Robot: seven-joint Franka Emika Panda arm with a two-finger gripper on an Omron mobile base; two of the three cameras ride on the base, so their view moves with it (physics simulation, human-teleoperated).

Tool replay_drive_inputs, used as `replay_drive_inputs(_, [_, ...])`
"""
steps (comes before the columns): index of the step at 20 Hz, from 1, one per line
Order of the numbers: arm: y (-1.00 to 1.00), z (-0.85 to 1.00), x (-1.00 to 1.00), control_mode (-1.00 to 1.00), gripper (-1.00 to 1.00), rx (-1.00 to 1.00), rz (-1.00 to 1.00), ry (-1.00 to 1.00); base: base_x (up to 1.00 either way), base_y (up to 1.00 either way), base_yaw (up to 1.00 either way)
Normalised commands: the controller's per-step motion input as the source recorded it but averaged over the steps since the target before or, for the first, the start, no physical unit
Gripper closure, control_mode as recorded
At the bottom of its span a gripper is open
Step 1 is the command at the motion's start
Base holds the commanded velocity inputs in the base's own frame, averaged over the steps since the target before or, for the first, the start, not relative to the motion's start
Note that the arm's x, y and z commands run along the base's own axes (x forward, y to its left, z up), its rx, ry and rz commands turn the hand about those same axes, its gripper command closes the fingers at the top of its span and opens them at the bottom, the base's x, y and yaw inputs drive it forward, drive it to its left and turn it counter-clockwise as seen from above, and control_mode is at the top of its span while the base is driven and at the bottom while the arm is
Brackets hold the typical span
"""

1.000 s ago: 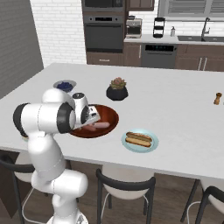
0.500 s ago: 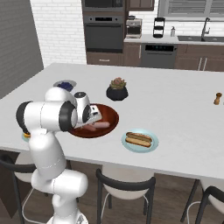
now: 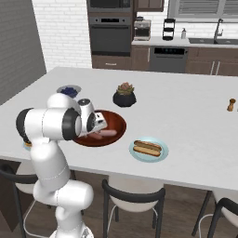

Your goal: Place one bun and one sausage from the bowl on each plate.

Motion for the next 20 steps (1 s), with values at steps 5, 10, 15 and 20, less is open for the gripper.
replay_drive_inputs(5, [-0.21,-0.27,-0.42,-1.00,-1.00,0.05,-0.09,0.02,0.00,0.00,0.00])
replay_drive_inputs(10, [-0.02,-0.22,-0.21,-1.00,-1.00,0.02,-0.11,0.04,0.00,0.00,0.00])
replay_drive_inputs(15, [0.00,-0.41,0.01,-1.00,-1.00,0.00,-0.04,0.15,0.00,0.00,0.00])
replay_drive_inputs(20, [-0.02,-0.48,0.00,-1.00,-1.00,0.01,0.00,0.27,0.00,0.00,0.00])
